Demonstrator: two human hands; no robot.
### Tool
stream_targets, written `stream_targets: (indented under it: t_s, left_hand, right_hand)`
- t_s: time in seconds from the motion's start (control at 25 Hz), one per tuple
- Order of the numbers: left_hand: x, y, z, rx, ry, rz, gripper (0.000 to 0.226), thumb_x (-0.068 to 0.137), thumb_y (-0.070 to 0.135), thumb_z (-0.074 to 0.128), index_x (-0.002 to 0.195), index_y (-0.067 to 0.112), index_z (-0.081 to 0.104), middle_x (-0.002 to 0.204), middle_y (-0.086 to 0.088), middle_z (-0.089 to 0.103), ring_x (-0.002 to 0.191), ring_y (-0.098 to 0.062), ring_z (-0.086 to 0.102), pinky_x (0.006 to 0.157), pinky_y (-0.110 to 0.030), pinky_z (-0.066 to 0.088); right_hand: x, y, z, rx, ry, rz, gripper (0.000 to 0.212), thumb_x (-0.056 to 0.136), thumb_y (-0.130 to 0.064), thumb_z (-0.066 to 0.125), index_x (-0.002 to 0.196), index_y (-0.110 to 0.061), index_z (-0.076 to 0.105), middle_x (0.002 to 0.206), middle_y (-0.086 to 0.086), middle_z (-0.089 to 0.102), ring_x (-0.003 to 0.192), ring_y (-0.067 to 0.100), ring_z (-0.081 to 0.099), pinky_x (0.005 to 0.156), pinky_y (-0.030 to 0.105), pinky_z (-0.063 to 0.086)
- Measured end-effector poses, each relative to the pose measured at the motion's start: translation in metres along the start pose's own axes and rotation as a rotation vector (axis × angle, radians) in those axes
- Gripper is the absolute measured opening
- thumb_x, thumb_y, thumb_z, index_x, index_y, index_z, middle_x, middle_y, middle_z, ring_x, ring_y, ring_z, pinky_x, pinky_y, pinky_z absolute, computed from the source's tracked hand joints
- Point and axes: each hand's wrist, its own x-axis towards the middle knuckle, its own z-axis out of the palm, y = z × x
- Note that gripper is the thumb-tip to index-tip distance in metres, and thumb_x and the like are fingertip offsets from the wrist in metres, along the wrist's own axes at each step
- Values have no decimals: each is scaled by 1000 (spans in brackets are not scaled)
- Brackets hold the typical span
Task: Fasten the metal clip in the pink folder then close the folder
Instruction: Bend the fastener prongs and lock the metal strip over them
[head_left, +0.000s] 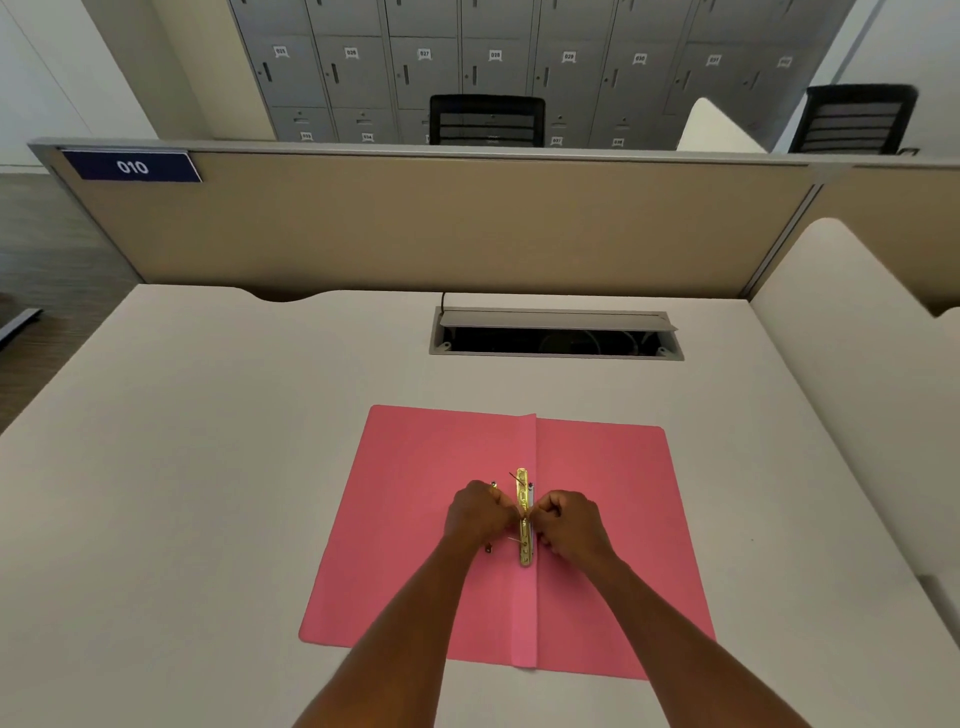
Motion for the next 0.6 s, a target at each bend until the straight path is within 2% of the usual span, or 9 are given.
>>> stream_targets:
  t_s: [0.24, 0.44, 0.6]
  left_hand:
    - [3, 4, 3, 105, -4, 26, 12, 74, 23, 75, 81, 15, 79, 84, 0, 78, 80, -16, 73, 71, -27, 54]
    - [1, 7, 5, 158, 15, 38, 13, 71, 28, 76, 77, 17, 78, 75, 2, 76, 69, -15, 72, 60, -23, 52]
    - [1, 8, 5, 190, 16, 69, 15, 70, 29, 76, 74, 14, 76, 71, 0, 76, 66, -20, 73, 53, -21, 49]
  right_hand:
    - [-2, 4, 0, -11, 42, -16, 11, 80, -14, 70, 70, -17, 66, 62, 6, 71, 58, 26, 69, 59, 41, 60]
    - [-4, 5, -1, -8, 33, -2, 13, 80, -7, 72, 73, -16, 63, 62, 8, 71, 52, 18, 67, 57, 35, 58]
    - [-4, 6, -2, 13, 26, 1, 11, 80, -7, 72, 76, -12, 64, 64, 11, 71, 50, 15, 65, 55, 33, 56]
